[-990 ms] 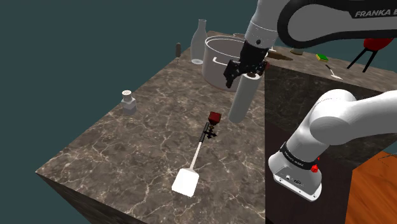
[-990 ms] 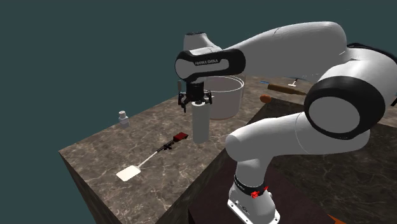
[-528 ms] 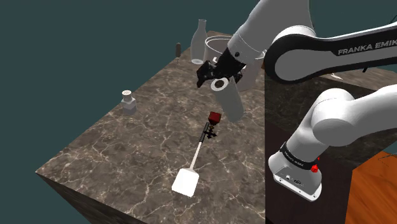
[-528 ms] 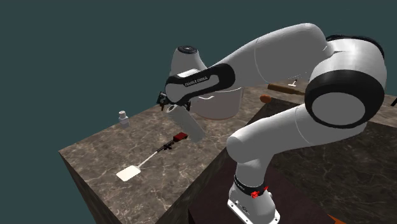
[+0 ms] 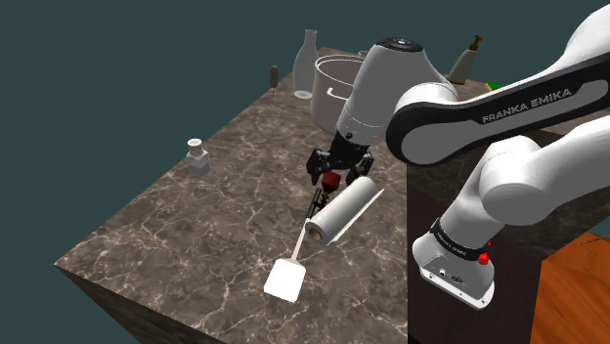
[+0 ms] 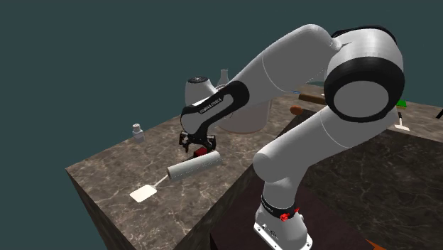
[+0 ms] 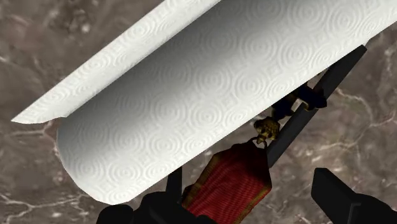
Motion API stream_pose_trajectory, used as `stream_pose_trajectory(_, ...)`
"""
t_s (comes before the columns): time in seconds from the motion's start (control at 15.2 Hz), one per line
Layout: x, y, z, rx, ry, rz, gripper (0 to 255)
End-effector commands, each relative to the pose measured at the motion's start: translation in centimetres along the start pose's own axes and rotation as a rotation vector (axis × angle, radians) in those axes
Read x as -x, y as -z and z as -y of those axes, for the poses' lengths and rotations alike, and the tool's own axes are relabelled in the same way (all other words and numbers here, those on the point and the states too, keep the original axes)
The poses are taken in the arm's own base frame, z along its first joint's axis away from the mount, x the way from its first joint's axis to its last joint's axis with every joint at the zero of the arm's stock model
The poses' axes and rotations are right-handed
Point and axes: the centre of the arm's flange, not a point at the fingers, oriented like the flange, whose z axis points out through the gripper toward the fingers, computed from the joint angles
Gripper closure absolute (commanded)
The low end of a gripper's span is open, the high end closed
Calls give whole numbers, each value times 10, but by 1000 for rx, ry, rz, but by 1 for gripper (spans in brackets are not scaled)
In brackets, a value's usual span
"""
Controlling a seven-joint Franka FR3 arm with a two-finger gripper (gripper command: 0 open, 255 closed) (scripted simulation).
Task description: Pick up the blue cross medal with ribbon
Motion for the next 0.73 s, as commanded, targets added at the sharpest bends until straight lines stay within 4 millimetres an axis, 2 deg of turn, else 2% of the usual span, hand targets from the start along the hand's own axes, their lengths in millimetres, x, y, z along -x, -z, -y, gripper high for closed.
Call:
stream_pose_trajectory(0.0, 2, -11, -2, 8, -1, 5, 0)
stream_pose_trajectory(0.2, 3, -14, -2, 8, -1, 5, 0)
stream_pose_trajectory(0.26, 3, -14, 0, 8, -1, 5, 255)
stream_pose_trajectory(0.66, 2, -15, 1, 8, -1, 5, 255)
